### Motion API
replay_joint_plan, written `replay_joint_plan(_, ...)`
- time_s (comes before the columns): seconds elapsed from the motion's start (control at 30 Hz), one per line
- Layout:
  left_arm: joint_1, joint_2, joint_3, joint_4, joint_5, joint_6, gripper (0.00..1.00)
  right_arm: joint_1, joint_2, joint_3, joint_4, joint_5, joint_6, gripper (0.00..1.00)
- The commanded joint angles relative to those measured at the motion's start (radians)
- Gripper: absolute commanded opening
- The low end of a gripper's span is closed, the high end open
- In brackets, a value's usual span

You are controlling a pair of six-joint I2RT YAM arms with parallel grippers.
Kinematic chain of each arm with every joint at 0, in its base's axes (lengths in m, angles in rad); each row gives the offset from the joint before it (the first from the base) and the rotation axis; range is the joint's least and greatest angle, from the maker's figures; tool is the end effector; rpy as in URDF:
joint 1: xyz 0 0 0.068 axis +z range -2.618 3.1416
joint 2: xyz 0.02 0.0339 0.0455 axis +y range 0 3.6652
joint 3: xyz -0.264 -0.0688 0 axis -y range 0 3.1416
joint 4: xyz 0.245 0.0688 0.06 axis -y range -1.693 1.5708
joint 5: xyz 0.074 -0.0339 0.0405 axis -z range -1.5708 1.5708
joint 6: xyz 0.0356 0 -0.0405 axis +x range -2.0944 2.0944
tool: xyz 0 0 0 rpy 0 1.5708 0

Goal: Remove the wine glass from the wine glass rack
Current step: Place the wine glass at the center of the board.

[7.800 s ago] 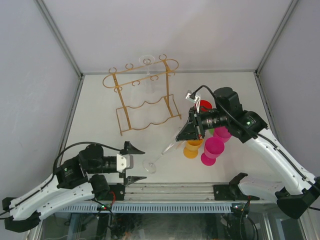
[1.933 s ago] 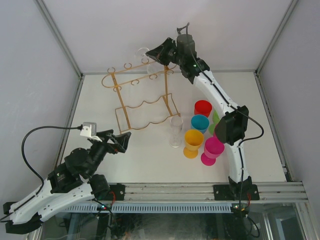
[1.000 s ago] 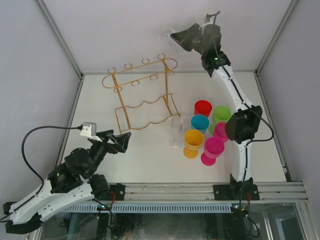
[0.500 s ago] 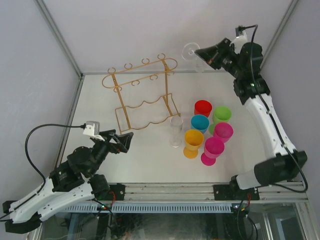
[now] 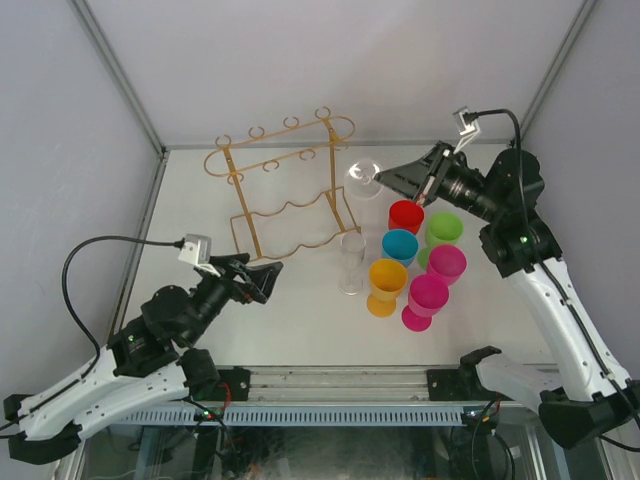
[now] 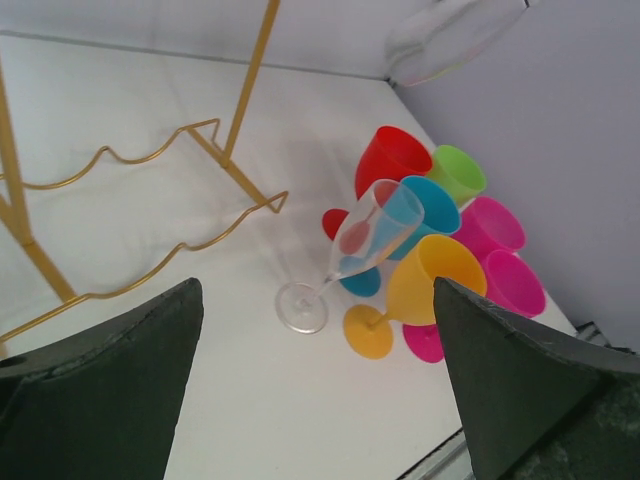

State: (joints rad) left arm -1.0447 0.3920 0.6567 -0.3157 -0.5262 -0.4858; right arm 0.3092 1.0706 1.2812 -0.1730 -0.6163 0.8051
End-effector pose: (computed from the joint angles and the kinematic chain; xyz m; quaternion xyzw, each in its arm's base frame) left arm 0.0664 -0.0787 0.3310 0.0209 0.7222 -0.3248 0.6103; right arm 0.2066 0.0876 0.4589 -0.0496 0.6944 0.5415 0.4713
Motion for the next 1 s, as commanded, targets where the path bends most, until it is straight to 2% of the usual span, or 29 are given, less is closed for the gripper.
replay_joint_plan(0.0,0.004,0.035,0.062,0.131,0.077,-0.040,1.00,0.101,-0.066,0.019,0.036,-0.051,-0.112,0.00)
replay_joint_plan(0.23,0.004,0.044,0.066,0.150,0.096,-0.080,0.99,0.220,-0.057,0.020,0.023,-0.074,-0.126,0.00)
replay_joint_plan(0.47,0.004,-0.026,0.062,0.136,0.092,-0.092,0.97,0.321,0.024,0.020,0.057,-0.041,-0.173,0.00)
replay_joint_plan(0.73,0.004,-0.124,0.014,0.210,0.238,-0.153,0.98,0.395,0.129,0.020,0.159,-0.043,-0.199,0.00)
replay_joint_plan(0.97,0.004,-0.076,-0.017,0.323,0.306,-0.245,0.97,0.450,0.167,0.018,0.155,-0.035,-0.256,0.00)
